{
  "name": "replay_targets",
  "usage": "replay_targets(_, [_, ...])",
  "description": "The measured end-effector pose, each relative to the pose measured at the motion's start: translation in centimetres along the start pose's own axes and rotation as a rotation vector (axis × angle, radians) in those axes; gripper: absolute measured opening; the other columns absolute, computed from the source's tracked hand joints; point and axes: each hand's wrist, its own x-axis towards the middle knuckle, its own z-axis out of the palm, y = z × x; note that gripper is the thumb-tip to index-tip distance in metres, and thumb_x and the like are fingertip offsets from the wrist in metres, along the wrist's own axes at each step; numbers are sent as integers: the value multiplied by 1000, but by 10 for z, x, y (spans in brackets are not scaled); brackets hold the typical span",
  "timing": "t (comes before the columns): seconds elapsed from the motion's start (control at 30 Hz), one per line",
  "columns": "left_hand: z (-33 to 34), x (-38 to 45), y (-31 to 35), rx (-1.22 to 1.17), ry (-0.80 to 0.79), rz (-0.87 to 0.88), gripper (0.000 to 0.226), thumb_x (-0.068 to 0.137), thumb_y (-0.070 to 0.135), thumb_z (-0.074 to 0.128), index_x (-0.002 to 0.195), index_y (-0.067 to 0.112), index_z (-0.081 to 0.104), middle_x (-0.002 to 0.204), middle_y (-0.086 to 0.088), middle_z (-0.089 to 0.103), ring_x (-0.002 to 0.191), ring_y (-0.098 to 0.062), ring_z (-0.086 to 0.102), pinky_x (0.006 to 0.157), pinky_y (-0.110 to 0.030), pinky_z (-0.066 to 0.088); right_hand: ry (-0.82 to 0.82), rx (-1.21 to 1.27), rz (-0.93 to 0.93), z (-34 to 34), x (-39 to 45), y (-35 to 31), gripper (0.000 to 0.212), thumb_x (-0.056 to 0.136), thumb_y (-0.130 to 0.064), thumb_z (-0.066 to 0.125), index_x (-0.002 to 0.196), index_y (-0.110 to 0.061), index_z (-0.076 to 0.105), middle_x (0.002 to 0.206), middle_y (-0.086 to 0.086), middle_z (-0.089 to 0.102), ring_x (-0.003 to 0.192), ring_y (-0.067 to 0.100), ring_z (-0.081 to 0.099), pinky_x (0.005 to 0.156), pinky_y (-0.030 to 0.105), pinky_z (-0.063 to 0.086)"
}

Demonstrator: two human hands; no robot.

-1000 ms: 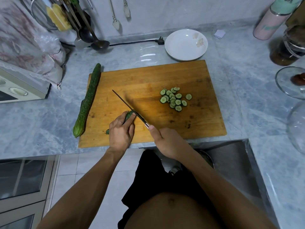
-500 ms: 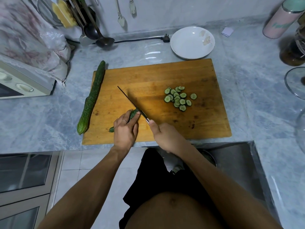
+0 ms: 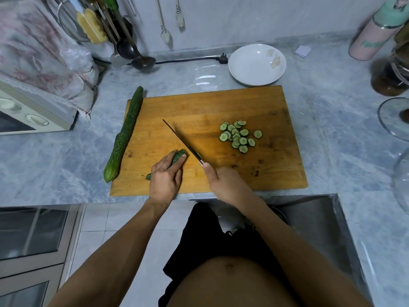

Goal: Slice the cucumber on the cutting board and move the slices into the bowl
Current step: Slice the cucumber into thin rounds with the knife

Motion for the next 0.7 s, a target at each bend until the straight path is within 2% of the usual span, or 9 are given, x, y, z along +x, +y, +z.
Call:
replay_targets(0.13, [1, 0, -2, -21, -7, -6, 35, 92, 13, 54, 126, 15, 66, 134, -20, 57, 115, -39, 59, 90, -51, 50, -17, 3, -17, -4, -10, 1, 66, 104, -52, 20, 56, -13, 43, 57, 5, 47, 55, 18, 48, 62, 34, 37])
replay_targets(0.27, [3, 2, -5, -59, -31, -38, 33, 95, 20, 53, 123, 14, 68, 135, -19, 57, 117, -38, 58, 90, -52, 50, -46, -34, -55, -1, -17, -2, 67, 105, -52, 20, 56, -12, 44, 58, 8, 48, 58, 22, 49, 62, 35, 36])
replay_targets(0.53, [8, 3, -13, -65, -41, -24, 31, 97, 22, 50, 120, 13, 69, 137, -15, 56, 119, -35, 57, 90, -49, 49, -34, -6, -100, 2, -25, 0, 65, 106, -48, 24, 53, -14, 39, 53, 5, 42, 51, 19, 44, 56, 36, 29])
replay_targets(0.7, [10, 4, -15, -90, -33, -22, 27, 99, 23, 50, 116, 14, 69, 130, -13, 60, 112, -35, 59, 85, -46, 50, -52, 3, -98, 3, -26, -3, 63, 106, -47, 25, 54, -14, 39, 54, 5, 40, 52, 18, 40, 61, 32, 29])
